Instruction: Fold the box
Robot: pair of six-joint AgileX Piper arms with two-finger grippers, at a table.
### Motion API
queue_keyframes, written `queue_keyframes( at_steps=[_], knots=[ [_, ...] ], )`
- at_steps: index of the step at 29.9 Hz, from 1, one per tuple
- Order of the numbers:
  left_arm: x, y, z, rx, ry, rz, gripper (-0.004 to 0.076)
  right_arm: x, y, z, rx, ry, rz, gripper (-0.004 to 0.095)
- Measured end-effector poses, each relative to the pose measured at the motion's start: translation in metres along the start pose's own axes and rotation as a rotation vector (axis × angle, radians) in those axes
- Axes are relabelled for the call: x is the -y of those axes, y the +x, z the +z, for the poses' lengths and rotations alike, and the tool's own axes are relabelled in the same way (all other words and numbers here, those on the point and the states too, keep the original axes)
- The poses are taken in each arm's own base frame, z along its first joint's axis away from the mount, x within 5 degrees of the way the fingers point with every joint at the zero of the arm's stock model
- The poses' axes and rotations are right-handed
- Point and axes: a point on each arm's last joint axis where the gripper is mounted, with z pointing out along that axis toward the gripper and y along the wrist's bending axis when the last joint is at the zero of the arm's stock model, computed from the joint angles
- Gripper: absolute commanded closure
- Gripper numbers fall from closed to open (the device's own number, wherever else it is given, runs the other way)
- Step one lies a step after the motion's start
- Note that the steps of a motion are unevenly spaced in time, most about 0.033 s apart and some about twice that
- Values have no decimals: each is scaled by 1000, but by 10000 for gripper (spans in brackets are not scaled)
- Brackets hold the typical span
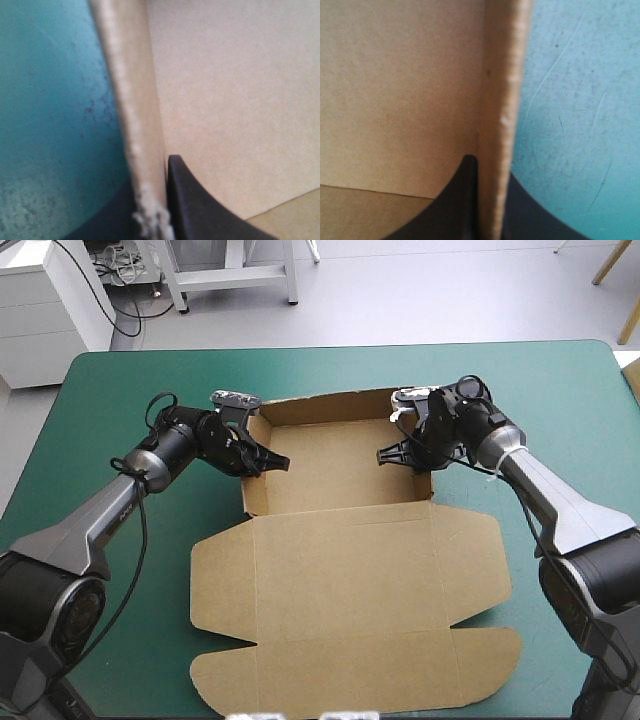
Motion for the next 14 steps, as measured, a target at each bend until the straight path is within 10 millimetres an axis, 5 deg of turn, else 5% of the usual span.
queue_keyframes(
  at_steps=[14],
  knots=[
    [-2, -3, 18, -16, 4, -2, 722, 1, -5, 18, -16, 5, -19, 920]
  ],
)
